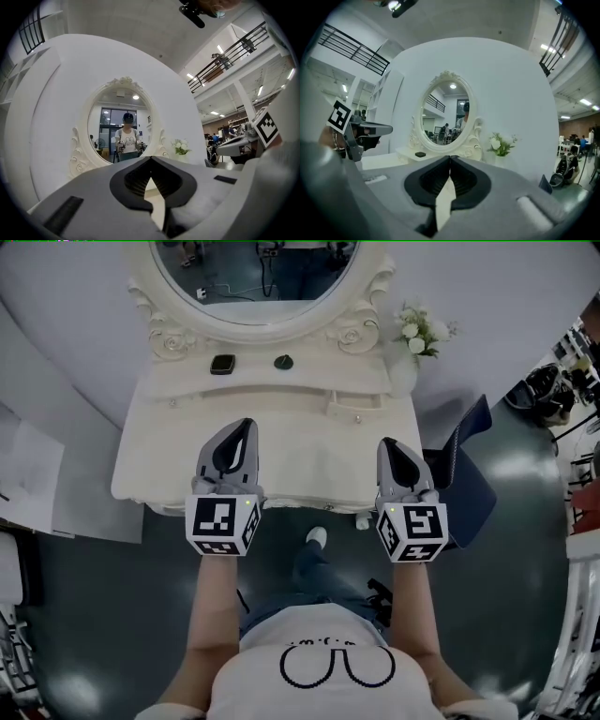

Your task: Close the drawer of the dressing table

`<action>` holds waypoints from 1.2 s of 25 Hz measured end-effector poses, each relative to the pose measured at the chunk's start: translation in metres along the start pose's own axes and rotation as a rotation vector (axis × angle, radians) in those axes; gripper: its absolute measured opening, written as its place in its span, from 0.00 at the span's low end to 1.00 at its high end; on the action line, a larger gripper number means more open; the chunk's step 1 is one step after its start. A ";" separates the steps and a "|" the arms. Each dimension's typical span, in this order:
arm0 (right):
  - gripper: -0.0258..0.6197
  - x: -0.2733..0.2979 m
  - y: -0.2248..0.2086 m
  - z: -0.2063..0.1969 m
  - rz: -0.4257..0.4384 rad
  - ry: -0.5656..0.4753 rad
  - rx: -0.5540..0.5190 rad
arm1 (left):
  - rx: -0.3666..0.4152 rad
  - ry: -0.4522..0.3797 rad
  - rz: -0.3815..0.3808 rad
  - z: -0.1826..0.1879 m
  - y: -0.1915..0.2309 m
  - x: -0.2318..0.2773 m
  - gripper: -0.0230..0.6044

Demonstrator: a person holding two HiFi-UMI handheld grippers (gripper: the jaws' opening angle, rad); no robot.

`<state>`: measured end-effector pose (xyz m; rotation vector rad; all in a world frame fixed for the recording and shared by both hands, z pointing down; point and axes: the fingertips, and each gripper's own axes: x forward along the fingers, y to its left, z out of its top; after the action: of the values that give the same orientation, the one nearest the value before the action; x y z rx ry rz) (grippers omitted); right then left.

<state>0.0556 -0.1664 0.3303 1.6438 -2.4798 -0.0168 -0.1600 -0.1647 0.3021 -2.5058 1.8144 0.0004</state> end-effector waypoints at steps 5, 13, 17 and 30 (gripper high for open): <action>0.28 0.063 -0.028 -0.019 0.025 0.068 0.042 | -0.014 0.036 0.005 -0.017 0.015 0.064 0.03; 0.47 0.136 -0.065 -0.072 0.041 0.203 0.175 | -0.042 0.111 0.010 -0.051 0.028 0.144 0.03; 0.47 0.154 -0.071 -0.111 0.031 0.296 0.191 | -0.069 0.158 0.014 -0.073 0.030 0.166 0.03; 0.34 0.178 -0.061 -0.210 0.003 0.539 0.273 | -0.087 0.262 -0.008 -0.125 0.030 0.193 0.03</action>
<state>0.0738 -0.3363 0.5552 1.4812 -2.1301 0.6965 -0.1315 -0.3620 0.4199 -2.6830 1.9338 -0.2672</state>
